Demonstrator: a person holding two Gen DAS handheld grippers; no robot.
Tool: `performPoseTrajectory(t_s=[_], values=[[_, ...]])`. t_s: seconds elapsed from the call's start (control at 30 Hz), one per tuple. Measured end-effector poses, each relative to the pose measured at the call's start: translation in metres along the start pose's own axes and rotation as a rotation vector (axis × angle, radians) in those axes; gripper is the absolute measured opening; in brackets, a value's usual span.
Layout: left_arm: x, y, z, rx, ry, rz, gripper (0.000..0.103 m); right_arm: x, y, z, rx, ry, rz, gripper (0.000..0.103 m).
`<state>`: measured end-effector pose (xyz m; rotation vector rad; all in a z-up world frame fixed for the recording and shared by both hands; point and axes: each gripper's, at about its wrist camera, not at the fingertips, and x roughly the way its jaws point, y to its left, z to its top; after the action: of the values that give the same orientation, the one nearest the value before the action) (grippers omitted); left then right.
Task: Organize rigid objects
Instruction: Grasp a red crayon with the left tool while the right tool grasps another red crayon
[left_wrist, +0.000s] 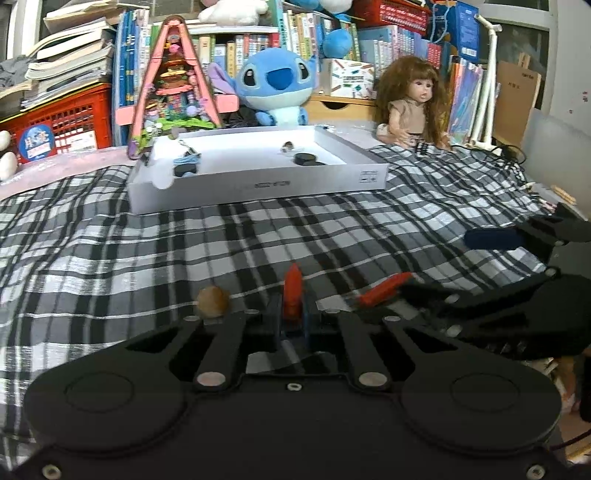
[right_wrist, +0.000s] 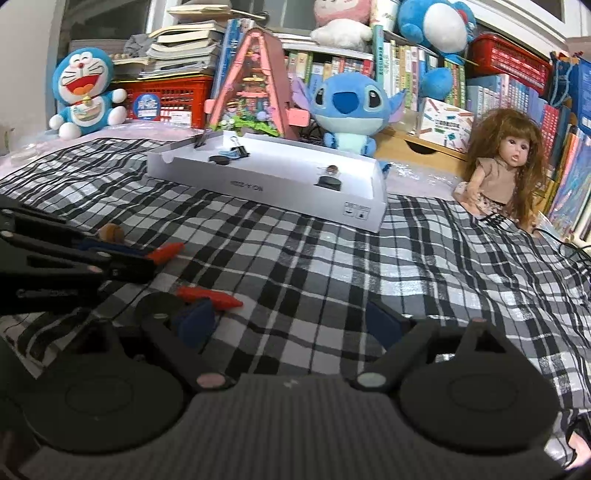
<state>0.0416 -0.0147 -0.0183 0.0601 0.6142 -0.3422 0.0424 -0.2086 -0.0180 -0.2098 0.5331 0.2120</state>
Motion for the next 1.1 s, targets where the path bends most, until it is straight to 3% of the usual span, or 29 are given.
performPoseTrajectory(t_s=[0.13,0.43,0.7,0.83,1.1], values=[[-0.001,0.013,0.001,-0.004,0.007,0.045,0.011,0.002,-0.007,0.002,0.045,0.009,-0.021,0.094],[-0.001,0.030,0.003,-0.012,0.006,0.133,0.018,-0.008,0.002,0.006,0.084,0.002,0.074,0.091],[0.000,0.034,0.003,-0.026,0.004,0.194,0.025,-0.004,0.014,0.009,0.118,0.017,0.103,0.074],[-0.004,0.030,0.003,-0.041,-0.004,0.175,0.038,-0.002,0.017,0.007,0.122,0.024,0.104,0.068],[0.002,0.017,0.005,-0.099,-0.007,0.154,0.045,0.000,0.023,0.007,0.151,0.022,0.107,0.068]])
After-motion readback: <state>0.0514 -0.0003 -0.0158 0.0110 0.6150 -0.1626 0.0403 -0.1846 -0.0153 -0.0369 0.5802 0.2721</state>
